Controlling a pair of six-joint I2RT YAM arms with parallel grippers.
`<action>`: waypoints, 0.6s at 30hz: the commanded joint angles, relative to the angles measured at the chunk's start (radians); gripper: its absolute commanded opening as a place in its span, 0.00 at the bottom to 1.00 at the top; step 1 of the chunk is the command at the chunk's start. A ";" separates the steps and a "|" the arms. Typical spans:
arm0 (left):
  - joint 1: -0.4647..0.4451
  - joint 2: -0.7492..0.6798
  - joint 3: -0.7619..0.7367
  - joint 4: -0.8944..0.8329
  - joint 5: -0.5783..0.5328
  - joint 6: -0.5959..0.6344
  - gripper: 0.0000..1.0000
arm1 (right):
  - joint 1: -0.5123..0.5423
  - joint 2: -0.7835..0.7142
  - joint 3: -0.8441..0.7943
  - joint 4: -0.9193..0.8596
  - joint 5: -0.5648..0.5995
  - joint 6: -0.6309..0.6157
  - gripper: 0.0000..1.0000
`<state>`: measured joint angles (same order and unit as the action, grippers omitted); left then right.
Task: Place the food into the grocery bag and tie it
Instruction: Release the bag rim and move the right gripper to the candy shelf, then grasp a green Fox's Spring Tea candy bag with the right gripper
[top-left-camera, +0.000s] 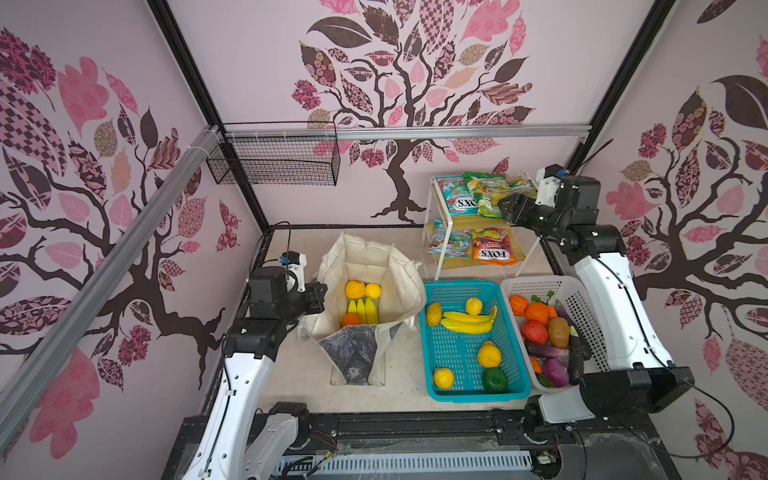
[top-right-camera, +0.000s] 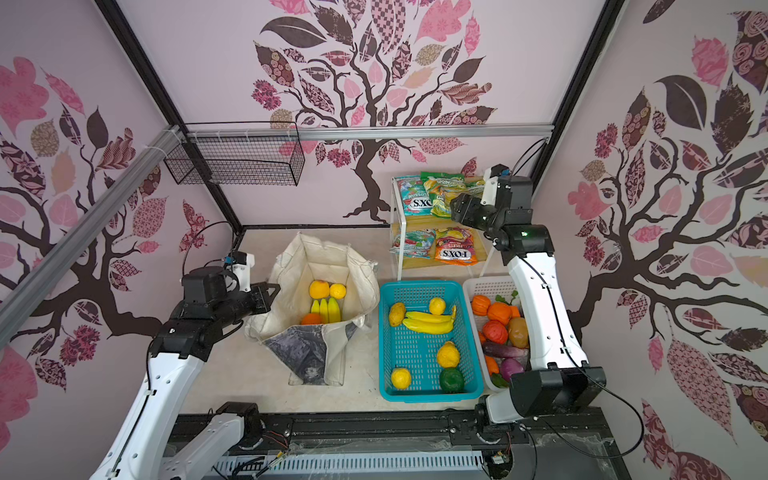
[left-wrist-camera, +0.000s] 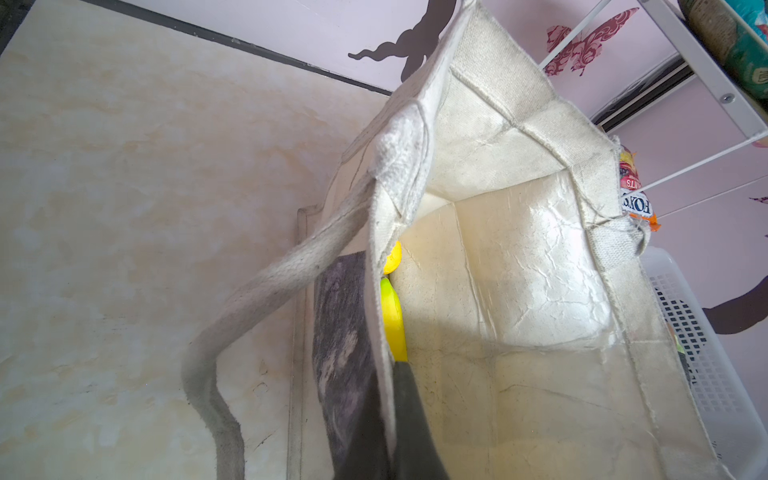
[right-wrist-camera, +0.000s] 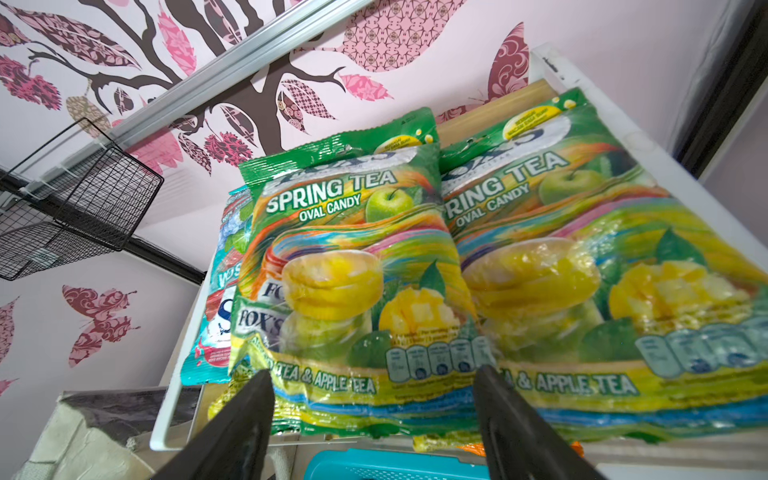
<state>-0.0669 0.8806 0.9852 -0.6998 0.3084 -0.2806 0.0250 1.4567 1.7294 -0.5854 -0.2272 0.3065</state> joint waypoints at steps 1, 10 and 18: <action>0.003 0.000 -0.019 0.017 0.012 0.021 0.00 | -0.011 0.028 0.047 0.010 0.011 -0.018 0.78; 0.004 0.016 -0.017 0.011 0.020 0.023 0.00 | -0.083 0.041 -0.006 0.072 -0.094 0.017 0.78; 0.003 0.033 -0.017 0.006 0.029 0.026 0.00 | -0.102 0.039 -0.049 0.135 -0.163 0.046 0.72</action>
<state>-0.0662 0.9108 0.9852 -0.6964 0.3199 -0.2768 -0.0772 1.4868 1.6871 -0.4950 -0.3325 0.3344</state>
